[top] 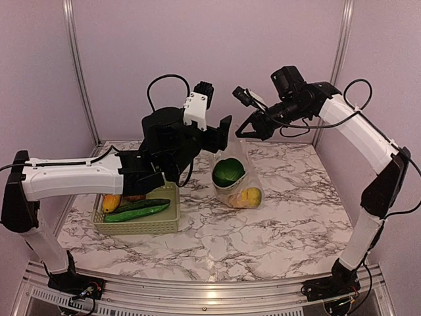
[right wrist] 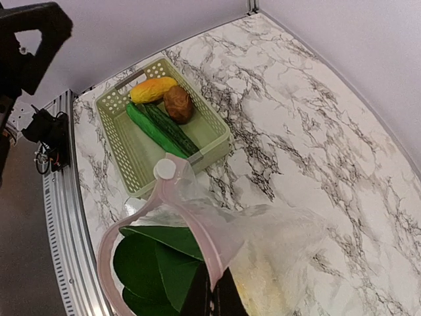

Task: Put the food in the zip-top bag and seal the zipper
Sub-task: Adjust the zipper food storage bag at the center of the board.

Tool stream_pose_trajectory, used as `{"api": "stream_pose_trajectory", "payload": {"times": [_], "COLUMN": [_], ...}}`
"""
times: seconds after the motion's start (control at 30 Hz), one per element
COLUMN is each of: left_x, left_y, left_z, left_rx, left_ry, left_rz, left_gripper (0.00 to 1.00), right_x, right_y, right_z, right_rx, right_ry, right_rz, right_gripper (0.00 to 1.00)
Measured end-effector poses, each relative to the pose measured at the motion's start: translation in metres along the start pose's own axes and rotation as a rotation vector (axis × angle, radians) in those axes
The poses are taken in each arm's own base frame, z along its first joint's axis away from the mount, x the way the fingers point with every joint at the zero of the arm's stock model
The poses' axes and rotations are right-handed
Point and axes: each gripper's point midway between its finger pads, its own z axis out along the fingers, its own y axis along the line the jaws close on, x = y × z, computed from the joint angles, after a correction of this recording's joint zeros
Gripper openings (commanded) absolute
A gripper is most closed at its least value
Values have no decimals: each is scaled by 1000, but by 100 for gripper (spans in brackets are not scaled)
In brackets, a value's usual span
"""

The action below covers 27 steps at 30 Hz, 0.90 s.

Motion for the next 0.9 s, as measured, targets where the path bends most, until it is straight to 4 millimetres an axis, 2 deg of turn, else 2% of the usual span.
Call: {"api": "stream_pose_trajectory", "payload": {"times": [0.13,0.23,0.37,0.43,0.5,0.53,0.6,0.7,0.77,0.83,0.9], "left_x": [-34,-42,-22,0,21,35,51,71,85,100,120], "left_y": [10,28,50,57,59,57,54,41,29,21,15], "left_z": [-21,-39,-56,-59,-59,-59,-55,-43,-31,-22,-17], "left_rx": [12,-15,-78,-108,-120,-116,-114,-95,-94,-100,-106], "left_ry": [-40,-39,23,76,122,154,188,237,270,301,344], "left_rz": [-86,-137,-152,-154,-173,-191,-232,-317,-382,-426,-474], "left_gripper": [81,82,83,81,80,79,78,76,74,72,64], "right_x": [4,-4,-22,-25,-27,-29,-27,-9,6,13,18], "right_y": [-9,-33,-102,-121,-120,-111,-90,-62,-51,-46,-46], "right_z": [4,-8,-65,-89,-96,-91,-70,-27,-2,13,20], "right_rx": [19,106,343,413,408,377,293,165,86,35,13], "right_ry": [15,-1,-98,-139,-164,-170,-164,-110,-66,-45,-33], "right_rz": [8,-1,12,19,18,10,-4,-5,18,36,50], "right_gripper": [0,0,0,0,0,0,0,0,0,0,0]}}
